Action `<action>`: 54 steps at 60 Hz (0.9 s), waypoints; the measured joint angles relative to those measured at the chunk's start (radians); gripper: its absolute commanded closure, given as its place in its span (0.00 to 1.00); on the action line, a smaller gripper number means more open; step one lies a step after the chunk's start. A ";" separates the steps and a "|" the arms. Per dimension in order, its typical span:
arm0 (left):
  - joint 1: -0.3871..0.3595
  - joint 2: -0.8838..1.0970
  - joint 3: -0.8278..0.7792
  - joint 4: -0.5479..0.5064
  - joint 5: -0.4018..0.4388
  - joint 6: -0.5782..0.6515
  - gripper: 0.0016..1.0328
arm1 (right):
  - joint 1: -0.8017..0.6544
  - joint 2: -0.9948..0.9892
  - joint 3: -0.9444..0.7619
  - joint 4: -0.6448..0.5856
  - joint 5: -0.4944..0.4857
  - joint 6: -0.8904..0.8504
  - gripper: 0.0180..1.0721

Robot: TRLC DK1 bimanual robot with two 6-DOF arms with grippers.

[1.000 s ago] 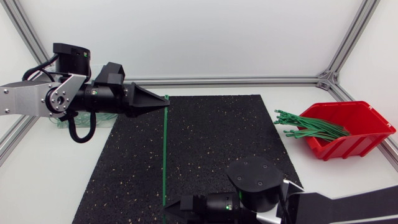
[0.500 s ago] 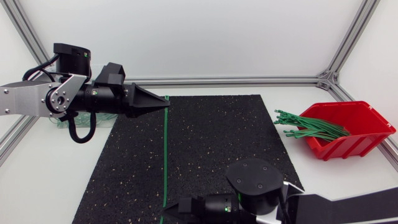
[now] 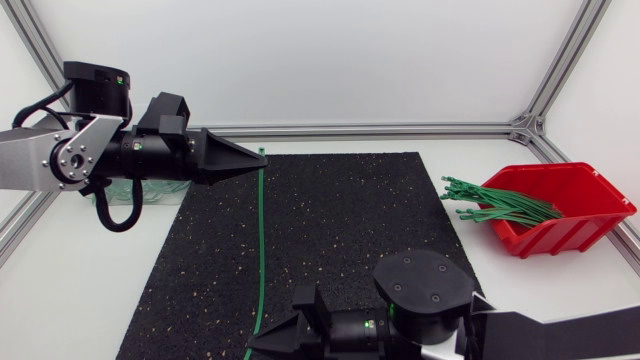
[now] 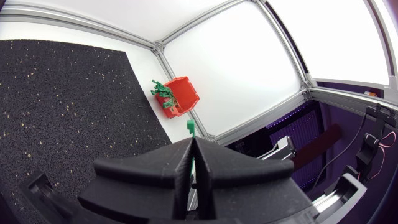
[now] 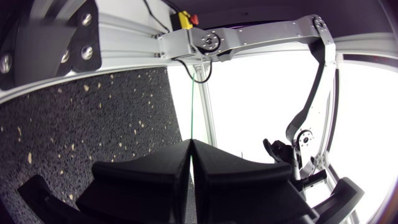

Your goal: Take a green cable tie from the red box, thread the tail through the head to close it, then place it in the transparent bin on the left.

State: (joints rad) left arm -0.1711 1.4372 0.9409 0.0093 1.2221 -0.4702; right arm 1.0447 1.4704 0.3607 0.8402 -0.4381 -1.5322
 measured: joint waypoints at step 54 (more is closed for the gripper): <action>-0.212 -0.419 -0.159 -0.028 -0.224 -0.055 0.96 | 0.008 -0.126 -0.079 -0.054 -0.015 0.516 0.95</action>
State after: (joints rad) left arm -0.3832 1.0180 0.7818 -0.0185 0.9981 -0.5247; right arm 1.0531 1.3445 0.2817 0.7860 -0.4534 -1.0161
